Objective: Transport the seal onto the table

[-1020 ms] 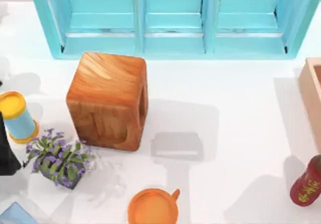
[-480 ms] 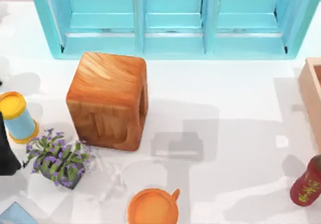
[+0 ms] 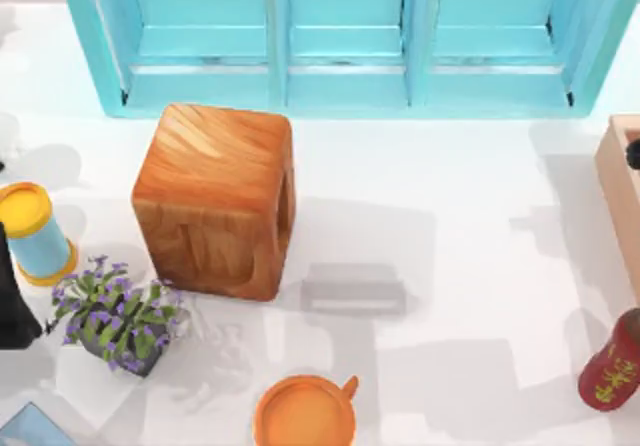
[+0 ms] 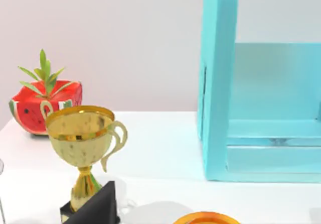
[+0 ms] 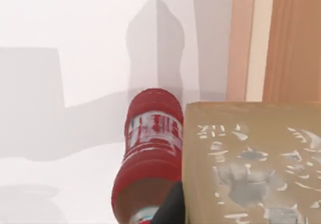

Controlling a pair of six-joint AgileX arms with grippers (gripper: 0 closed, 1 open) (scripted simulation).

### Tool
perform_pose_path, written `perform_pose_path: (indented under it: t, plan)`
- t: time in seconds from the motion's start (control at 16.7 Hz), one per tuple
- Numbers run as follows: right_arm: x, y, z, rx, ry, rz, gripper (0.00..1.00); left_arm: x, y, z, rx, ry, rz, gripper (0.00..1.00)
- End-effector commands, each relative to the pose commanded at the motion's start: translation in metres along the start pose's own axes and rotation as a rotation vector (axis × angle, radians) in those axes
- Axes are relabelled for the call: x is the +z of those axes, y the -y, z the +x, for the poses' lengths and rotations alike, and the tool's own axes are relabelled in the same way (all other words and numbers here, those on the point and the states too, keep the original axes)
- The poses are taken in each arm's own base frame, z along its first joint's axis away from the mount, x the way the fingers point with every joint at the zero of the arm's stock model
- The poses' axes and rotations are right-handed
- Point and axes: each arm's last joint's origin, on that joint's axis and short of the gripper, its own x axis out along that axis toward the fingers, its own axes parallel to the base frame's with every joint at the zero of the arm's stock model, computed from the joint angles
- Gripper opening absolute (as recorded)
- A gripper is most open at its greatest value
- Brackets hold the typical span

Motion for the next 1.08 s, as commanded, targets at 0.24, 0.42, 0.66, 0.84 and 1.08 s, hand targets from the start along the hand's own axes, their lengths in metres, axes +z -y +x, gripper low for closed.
perform_pose_path:
  t: [0.24,0.42,0.66,0.84,1.08]
  plan:
    - [0.000,0.000,0.001,0.000,-0.005,0.002,0.00,0.000,0.000,0.000,0.000,0.000,0.000,1.00]
    - [0.010,-0.007,0.005,0.002,0.001,0.010,0.00,0.000,0.000,0.000,0.000,0.000,0.000,1.00]
    - [0.051,-0.048,0.041,-0.001,-0.013,0.010,0.00,0.000,0.000,0.000,0.000,0.000,0.000,1.00]
    - [0.078,-0.088,0.082,-0.006,-0.024,0.005,0.00,0.000,0.000,0.000,0.000,0.000,0.000,1.00]
    - [0.091,-0.121,0.109,0.002,-0.002,0.002,0.00,0.000,0.000,0.000,0.000,0.000,0.000,1.00]
